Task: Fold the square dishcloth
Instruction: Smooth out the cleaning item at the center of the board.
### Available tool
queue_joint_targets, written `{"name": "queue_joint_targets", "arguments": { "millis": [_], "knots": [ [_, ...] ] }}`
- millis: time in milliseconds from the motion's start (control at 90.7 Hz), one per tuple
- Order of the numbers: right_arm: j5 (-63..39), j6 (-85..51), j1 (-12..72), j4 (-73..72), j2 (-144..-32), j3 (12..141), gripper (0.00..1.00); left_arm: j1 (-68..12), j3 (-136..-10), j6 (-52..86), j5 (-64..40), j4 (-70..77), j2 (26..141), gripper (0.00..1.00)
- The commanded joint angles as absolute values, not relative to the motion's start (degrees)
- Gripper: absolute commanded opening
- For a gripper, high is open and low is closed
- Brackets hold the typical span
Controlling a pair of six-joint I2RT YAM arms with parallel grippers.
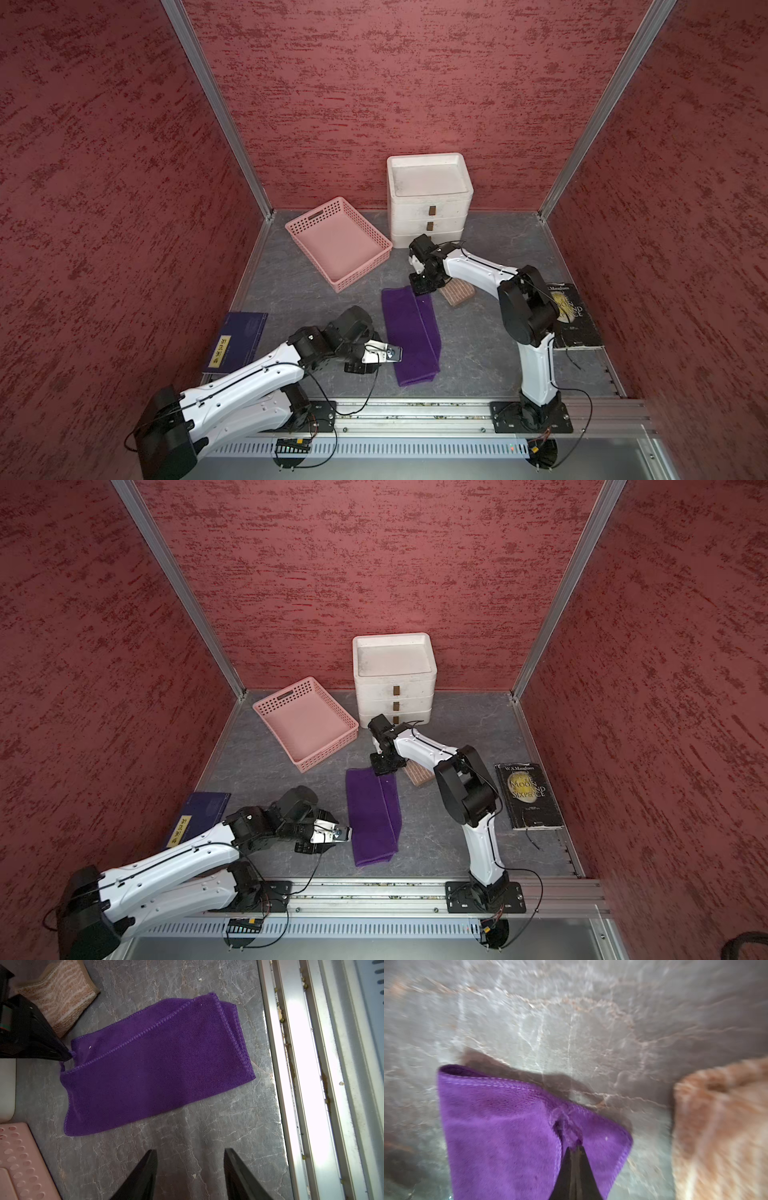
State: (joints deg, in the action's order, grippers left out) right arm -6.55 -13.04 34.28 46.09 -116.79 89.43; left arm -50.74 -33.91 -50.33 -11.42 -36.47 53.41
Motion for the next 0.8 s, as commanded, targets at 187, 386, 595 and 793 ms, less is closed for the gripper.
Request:
{"name": "queue_joint_targets", "arguments": {
  "millis": [187,386,595,793],
  "knots": [
    [-1.23,-12.04,33.56,48.15,-108.55,85.69,0.0,-53.82,-33.92,-48.77,-11.09,-35.18,56.12,0.55],
    [1.75,-12.17,30.33,48.8,-108.42,83.23,0.0,-56.37,-34.84,-48.52,-10.95,-35.05,57.34,0.55],
    [6.12,-13.36,28.86,50.3,-112.38,86.25,0.0,-58.8,-35.54,-48.06,-12.44,-34.86,59.07,0.55],
    [2.68,-12.97,28.65,48.76,-116.06,90.52,0.0,-61.28,-36.35,-47.61,-13.69,-31.22,63.22,0.55]
  ]
}}
